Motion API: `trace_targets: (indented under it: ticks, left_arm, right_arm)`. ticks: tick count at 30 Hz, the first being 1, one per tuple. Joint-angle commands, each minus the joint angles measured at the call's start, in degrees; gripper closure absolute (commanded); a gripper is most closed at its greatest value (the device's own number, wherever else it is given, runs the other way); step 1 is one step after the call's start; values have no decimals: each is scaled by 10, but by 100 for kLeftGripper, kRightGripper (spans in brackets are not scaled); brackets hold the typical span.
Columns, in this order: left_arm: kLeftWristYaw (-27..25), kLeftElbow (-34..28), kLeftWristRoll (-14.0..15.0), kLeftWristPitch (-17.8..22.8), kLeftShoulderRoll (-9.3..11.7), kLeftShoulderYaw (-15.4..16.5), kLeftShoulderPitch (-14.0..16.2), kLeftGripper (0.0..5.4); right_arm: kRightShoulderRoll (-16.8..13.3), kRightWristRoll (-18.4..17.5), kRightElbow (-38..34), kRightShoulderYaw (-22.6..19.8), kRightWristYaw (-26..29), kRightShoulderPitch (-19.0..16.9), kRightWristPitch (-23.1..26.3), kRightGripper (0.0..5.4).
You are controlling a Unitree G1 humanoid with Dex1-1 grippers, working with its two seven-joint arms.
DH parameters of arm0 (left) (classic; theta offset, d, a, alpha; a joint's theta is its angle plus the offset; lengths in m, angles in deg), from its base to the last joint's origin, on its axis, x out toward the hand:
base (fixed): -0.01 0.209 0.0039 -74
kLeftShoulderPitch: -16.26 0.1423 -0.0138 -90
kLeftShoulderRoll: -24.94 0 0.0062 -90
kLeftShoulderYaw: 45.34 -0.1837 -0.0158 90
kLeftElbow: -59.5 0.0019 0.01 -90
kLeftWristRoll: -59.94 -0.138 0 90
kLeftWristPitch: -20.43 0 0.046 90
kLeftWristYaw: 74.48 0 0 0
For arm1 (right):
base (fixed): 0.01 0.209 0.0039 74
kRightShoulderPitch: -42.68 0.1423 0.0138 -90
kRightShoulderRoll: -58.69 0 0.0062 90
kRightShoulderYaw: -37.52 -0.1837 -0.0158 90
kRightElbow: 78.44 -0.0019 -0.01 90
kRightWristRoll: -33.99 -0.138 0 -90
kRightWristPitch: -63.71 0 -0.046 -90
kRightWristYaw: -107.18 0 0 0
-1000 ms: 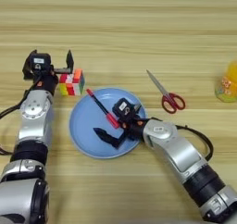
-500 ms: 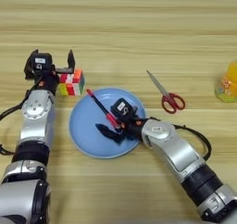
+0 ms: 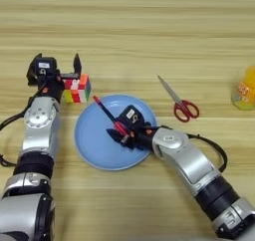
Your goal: Move the objects on the table
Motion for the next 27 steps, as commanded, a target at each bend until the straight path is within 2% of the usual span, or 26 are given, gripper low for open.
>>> trace_targets:
  ticks: [1,11,20,27]
  left_arm:
    - [3,-9,-6,9,0,-2,4,0]
    - [3,-9,-6,9,0,-2,4,0]
    - [2,-7,-6,9,1,-2,2,0]
    - [2,-6,-6,9,1,-2,2,0]
  right_arm:
    - [-6,7,12,-4,0,-4,14,377]
    - [-4,8,16,-5,-1,-4,13,466]
    - [3,1,-3,-22,-15,-3,16,468]
    - [1,-20,-73,-69,-28,10,39,468]
